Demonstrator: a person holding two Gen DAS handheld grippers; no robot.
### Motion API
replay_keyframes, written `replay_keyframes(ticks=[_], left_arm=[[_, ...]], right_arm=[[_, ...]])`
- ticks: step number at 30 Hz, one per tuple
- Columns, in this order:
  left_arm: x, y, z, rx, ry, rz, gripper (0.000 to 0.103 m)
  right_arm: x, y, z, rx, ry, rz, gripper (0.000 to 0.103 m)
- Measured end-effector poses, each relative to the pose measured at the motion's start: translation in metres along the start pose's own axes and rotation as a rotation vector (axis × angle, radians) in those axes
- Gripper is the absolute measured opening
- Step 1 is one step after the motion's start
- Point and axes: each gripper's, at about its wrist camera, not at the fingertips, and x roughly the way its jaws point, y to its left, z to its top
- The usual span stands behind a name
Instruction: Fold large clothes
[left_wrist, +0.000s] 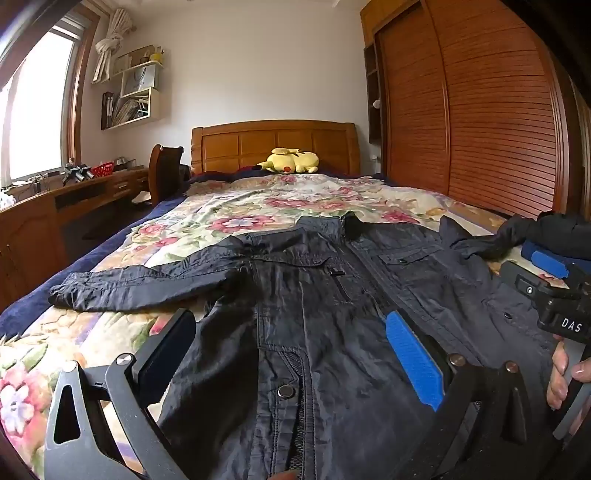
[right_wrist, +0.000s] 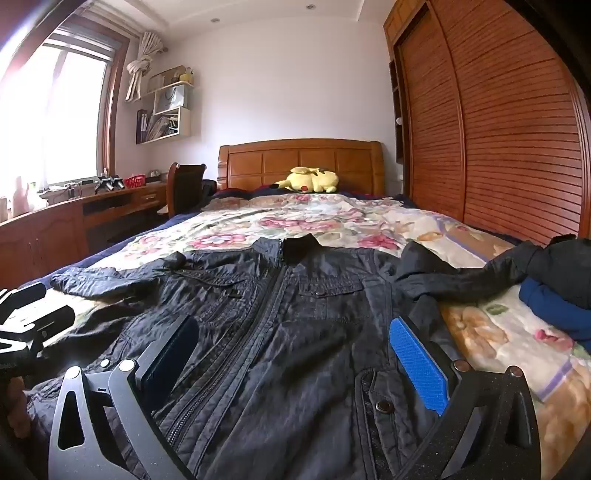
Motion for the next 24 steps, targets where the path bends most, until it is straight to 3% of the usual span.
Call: replay_keyframes(ticks=[2, 24], left_arm=[[-0.0035, -0.0003, -0.0013, -0.006, -0.040, -0.006, 0.103], [-0.0067, 0.0025, 0.0044, -0.017, -0.049, -0.020, 0.103]], right_arm=[[-0.0006, -0.0005, -0.0007, 0.001, 0.002, 0.001, 0.103], [-0.0016, -0.0005, 0.0007, -0.009, 0.003, -0.008, 0.103]])
